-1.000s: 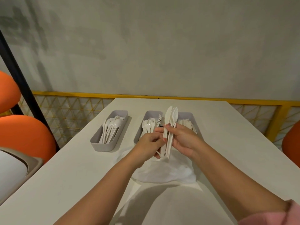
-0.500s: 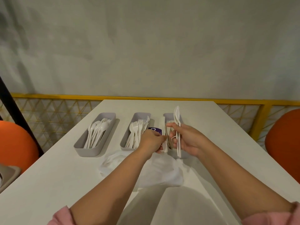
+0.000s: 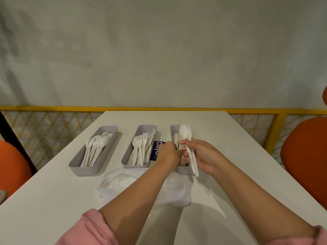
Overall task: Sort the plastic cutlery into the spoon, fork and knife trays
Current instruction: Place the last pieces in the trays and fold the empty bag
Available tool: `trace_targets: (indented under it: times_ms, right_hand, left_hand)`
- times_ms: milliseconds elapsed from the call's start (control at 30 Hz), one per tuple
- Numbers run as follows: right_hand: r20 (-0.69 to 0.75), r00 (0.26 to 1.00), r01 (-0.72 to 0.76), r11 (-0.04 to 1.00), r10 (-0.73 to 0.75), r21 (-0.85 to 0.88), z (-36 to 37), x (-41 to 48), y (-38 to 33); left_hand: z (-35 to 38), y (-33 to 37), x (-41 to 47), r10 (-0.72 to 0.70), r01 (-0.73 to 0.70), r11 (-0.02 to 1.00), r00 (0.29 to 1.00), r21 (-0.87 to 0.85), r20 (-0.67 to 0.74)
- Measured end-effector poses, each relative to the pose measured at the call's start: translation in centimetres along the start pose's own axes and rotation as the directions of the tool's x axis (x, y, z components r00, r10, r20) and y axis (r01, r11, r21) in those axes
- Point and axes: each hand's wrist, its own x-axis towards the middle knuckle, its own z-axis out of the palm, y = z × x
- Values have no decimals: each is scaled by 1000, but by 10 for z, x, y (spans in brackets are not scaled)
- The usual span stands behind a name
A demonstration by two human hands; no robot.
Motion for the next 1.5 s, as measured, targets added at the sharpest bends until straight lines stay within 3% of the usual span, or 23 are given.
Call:
trace_targets:
  times_ms: [267,500,667,867,1067,1233,1500]
  right_hand:
    - [-34,999,28,999,-29,-23,4,4,2]
    - [-38,999,-1,999,2,39,25,13,8]
    - [-43,999,16,1000,-16,-2,49,24,16]
    - [-27,999,-23,999,22,-47,71,35,26]
    - [-47,998,-46,992,40,-119,86,40,35]
    - [-17,999,-51,987,49,-153,98,38,38]
    - [-75,997,-4,943,-22,-333,115,52,44]
  left_hand:
    - [-21,-3,-17,122,-120,989,992,-83,20]
    - [-43,-9,-39,35,34,954,974,-298,223]
    - [-60,-25,-40,62,-4,954,981,-299,186]
    - [-82,-50,-36,1,69,921,984,-382,179]
    - [-130,-88,-23,-80,64,947,996,-314,-40]
    - [-179,-127,-4,-216,165,966,939,-199,-267]
    - [-197,-162,15,-282,318,947,889,45,-361]
